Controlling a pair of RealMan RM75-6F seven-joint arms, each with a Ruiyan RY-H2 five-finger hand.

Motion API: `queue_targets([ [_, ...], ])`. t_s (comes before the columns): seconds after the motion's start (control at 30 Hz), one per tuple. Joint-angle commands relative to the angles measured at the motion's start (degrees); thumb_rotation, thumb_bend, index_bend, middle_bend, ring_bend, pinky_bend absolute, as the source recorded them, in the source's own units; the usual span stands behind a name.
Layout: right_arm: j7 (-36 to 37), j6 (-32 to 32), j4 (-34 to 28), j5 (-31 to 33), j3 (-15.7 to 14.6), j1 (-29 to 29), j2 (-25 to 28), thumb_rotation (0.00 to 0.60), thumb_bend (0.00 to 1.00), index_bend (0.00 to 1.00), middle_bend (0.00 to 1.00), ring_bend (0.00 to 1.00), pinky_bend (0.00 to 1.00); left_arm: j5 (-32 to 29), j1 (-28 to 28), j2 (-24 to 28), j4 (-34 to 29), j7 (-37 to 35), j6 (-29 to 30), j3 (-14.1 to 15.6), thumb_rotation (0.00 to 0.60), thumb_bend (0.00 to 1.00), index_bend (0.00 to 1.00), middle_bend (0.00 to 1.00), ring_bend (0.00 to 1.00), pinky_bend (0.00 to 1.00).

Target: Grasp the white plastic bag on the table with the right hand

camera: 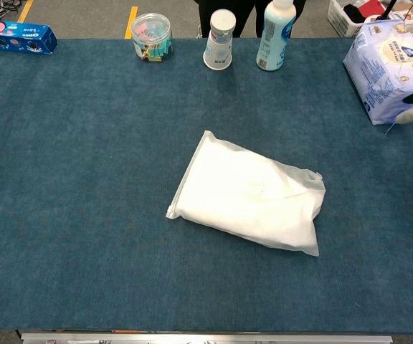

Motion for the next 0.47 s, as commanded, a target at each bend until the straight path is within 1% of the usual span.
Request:
queue_targets([
  [0.03,-2.8,1.8,-1.6,3.8,1.5,-2.9,1.1,0.6,0.0,0.31,0.21,0.03,0.19,0.0,-0.1,0.0,0.1,-0.2,-0.3,0.1,0.6,0.18,0.44,0.43,0.38,0.51],
  [0.3,-0.3,0.7,-1.3,8.0,3.0,-4.8,1.0,0.6,0.0,0.31,0.22,0.03,0.19,-1.1,-0.6,-0.3,0.9,-1.0,-1.3,-0.4,0.6,0.18,0.44,0.43,0.38,0.51],
  [0.47,1.3,-0.2,-1.5,8.2,3.6,-4.8,1.8,0.6,0.0,0.32,0.22,0.03,0.19,-1.6,-0.8,-0.4,1.2,-0.8,-1.8,-0.5,0.6,0.18,0.44,0.43,0.38,0.51],
])
